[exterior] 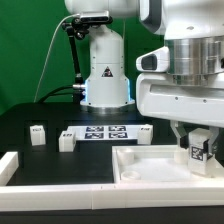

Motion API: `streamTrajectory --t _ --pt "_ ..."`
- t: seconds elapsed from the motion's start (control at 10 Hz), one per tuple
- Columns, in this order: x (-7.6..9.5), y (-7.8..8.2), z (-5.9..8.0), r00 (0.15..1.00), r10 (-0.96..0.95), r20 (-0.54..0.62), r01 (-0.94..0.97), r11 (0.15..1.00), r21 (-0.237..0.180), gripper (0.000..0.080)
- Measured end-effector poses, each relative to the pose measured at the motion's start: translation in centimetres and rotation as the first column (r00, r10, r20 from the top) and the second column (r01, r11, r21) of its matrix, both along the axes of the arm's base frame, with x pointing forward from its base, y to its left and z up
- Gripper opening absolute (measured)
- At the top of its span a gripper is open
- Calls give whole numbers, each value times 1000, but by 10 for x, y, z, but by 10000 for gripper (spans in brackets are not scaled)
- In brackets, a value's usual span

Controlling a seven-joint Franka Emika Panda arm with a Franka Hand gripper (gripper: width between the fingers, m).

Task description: Assemble one leg

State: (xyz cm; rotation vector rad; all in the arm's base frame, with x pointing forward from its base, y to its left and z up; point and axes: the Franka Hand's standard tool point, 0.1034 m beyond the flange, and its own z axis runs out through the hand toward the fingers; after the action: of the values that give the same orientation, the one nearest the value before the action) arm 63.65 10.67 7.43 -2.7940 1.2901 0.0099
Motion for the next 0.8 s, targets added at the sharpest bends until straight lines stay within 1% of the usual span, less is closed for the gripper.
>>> streamTrajectory --t 0.3,0.6,0.7,0.8 --pt "-3 -2 -1 957 -289 -36 289 957 10 291" --pt "-5 -2 -1 859 -506 -78 509 861 18 291" --pt "-5 -1 -1 839 -538 -84 541 841 20 367" --pt "-6 0 -2 852 -517 -83 520 854 22 367"
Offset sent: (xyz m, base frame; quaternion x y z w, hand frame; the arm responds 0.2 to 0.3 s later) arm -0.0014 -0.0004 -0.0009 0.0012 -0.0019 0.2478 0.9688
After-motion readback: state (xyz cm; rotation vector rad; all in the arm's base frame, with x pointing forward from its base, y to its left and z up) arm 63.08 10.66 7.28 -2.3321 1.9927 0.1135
